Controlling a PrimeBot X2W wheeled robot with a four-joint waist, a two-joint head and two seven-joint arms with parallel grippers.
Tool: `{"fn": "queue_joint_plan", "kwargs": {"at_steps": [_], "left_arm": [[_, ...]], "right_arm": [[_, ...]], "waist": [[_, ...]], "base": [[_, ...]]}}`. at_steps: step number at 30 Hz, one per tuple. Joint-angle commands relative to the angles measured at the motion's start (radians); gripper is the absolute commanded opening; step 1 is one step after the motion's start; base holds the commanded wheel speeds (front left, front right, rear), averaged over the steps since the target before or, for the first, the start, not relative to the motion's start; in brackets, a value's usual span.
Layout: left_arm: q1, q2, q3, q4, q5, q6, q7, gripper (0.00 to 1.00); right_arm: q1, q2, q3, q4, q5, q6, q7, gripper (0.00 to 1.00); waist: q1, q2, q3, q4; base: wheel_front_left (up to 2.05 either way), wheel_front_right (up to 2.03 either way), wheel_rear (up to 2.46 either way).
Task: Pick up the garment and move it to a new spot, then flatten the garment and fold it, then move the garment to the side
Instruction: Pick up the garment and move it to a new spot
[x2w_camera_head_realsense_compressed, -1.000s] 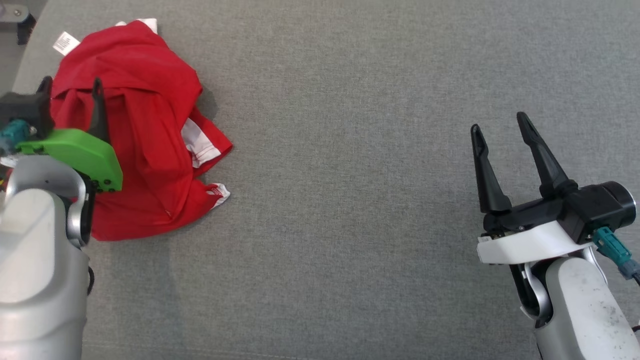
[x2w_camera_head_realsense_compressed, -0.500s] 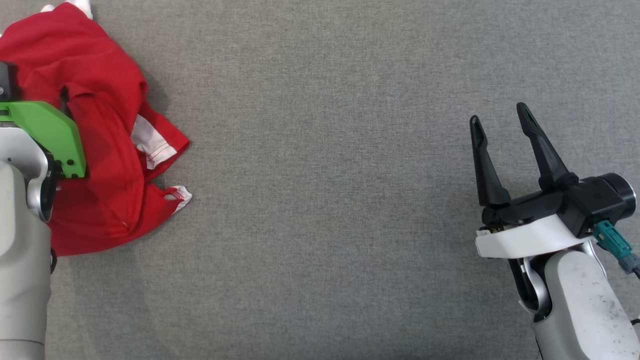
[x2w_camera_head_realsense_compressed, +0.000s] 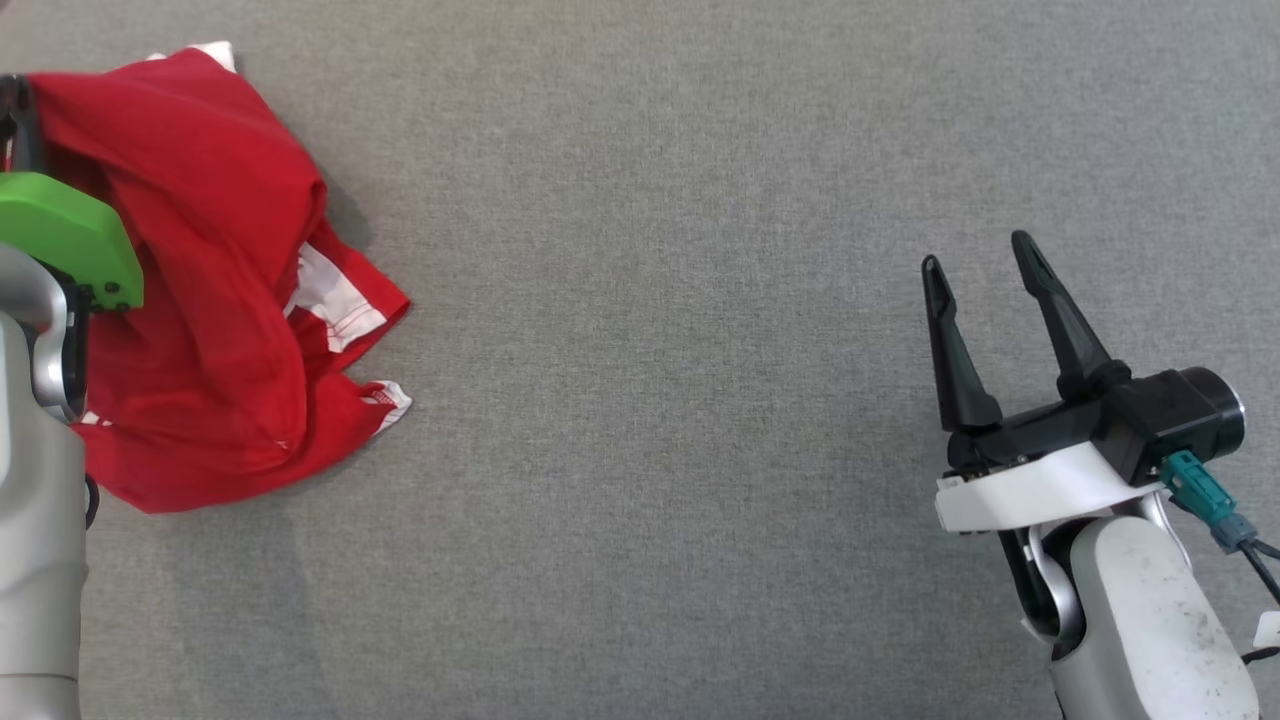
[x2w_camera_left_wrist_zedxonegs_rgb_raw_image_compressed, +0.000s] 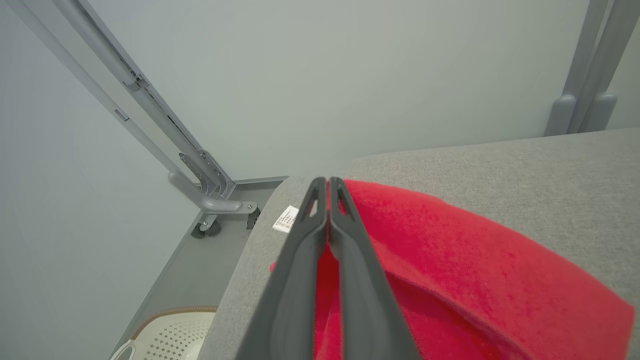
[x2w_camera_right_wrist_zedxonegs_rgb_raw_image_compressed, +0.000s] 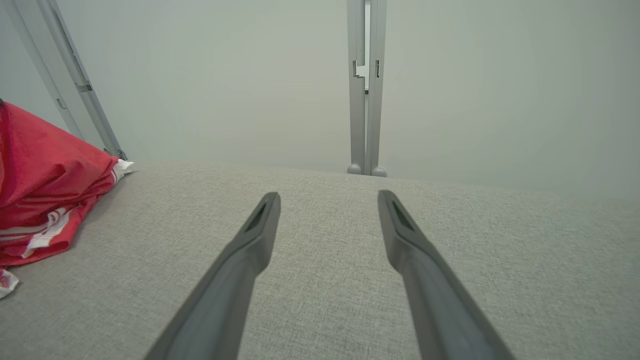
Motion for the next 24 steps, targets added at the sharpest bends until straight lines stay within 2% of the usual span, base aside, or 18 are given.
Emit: {"fn": "queue_joint_plan", "kwargs": {"at_steps": [1,8,15,20,24], "left_arm": [[0.01,0.0,0.006,-0.021,-0.003,0.006,-0.021,0.0],[0.064,-0.006,0.017,-0.185,-0.025,0.013,-0.104,0.0],[0.129,-0.042,0.019,-0.423,-0.076,-0.015,-0.175,0.0],[0.158,-0.069,0.006,-0.553,-0.097,-0.008,-0.18,0.0],[0.157,-0.098,-0.023,-0.627,-0.111,-0.006,-0.136,0.0]], "right_arm": [[0.012,0.005,0.001,0.005,-0.001,0.0,-0.003,1.0],[0.038,0.026,-0.003,0.025,0.002,0.0,-0.003,1.0],[0.053,0.041,-0.003,0.039,-0.006,0.0,-0.003,1.0],[0.053,0.045,0.0,0.043,-0.009,0.0,-0.003,1.0],[0.047,0.048,0.0,0.042,-0.007,0.0,-0.003,1.0]], "waist": [[0.0,0.0,-0.041,0.016],[0.0,0.0,-0.126,0.031],[0.0,0.0,-0.192,0.03],[0.0,0.0,-0.214,0.012],[0.0,0.0,-0.22,-0.021]], "base": [[0.0,0.0,0.0],[0.0,0.0,0.0],[0.0,0.0,0.0],[0.0,0.0,0.0],[0.0,0.0,0.0]]}}
